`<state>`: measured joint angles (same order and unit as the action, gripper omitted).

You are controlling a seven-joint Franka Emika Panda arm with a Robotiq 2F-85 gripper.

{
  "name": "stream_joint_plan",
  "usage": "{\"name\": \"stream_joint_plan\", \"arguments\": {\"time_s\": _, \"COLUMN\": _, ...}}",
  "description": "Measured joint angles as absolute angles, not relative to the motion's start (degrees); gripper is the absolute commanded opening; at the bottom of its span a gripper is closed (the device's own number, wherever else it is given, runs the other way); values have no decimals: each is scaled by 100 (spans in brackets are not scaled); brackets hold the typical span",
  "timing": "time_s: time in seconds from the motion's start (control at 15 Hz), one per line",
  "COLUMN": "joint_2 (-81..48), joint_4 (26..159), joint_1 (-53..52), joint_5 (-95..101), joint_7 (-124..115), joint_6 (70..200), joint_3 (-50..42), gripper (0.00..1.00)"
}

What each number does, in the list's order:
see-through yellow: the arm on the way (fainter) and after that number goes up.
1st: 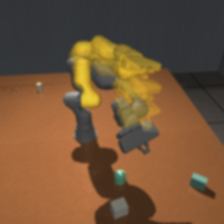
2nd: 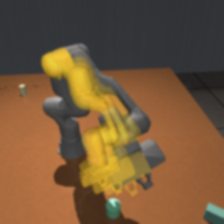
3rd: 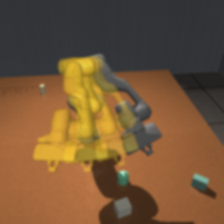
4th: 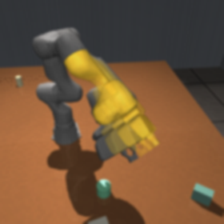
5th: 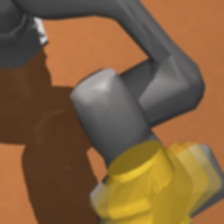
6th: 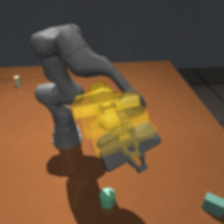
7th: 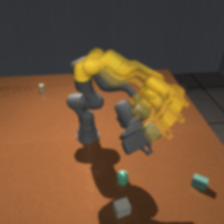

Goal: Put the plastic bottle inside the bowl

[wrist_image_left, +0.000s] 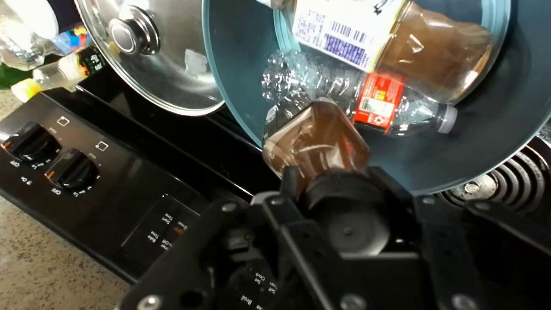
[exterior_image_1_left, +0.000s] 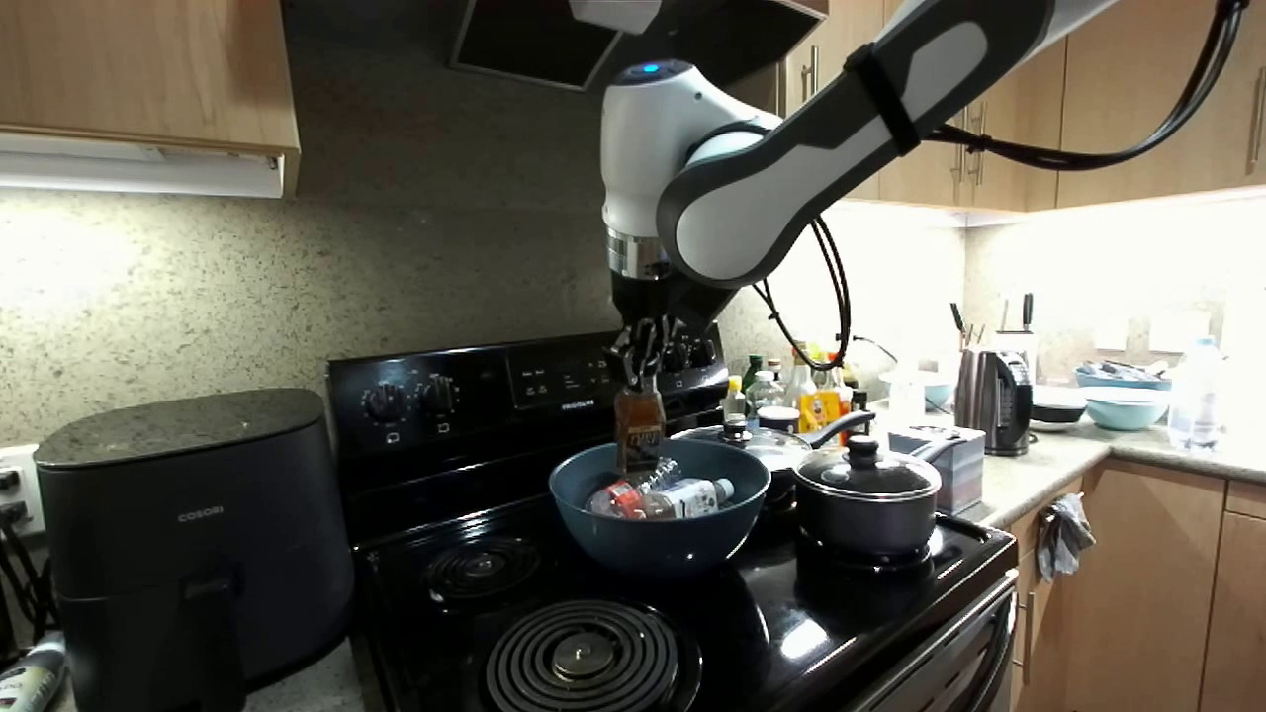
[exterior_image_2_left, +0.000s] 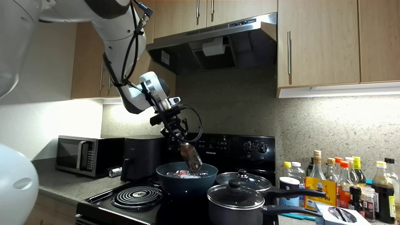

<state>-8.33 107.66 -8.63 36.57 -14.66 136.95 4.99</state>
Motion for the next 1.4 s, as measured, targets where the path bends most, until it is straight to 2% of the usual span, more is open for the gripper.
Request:
{"name": "stream_joint_plan", "arguments": {"time_s": 0.8, "joint_2": -1420, "joint_4": 10445, "joint_1": -860, "joint_5": 3876, "joint_7": -943, "joint_6": 14215, "joint_3": 372, "gripper": 19}}
{"name": "stream_joint_plan", "arguments": {"time_s": 1.2, "joint_2": -1300, "joint_4": 10452, "joint_1": -765, "joint_5": 2935, "joint_7": 49, "joint_6": 13053, "joint_3": 345, "gripper": 19}}
{"name": "stream_joint_plan", "arguments": {"time_s": 1.27, "joint_2": -1210, "joint_4": 10467, "joint_1": -734, "joint_5": 2741, "joint_7": 207, "joint_6": 12852, "joint_3": 342, "gripper": 69}}
{"name": "stream_joint_plan", "arguments": {"time_s": 1.4, "joint_2": -1012, "joint_4": 10520, "joint_1": -657, "joint_5": 2413, "joint_7": 464, "joint_6": 12482, "joint_3": 338, "gripper": 76}}
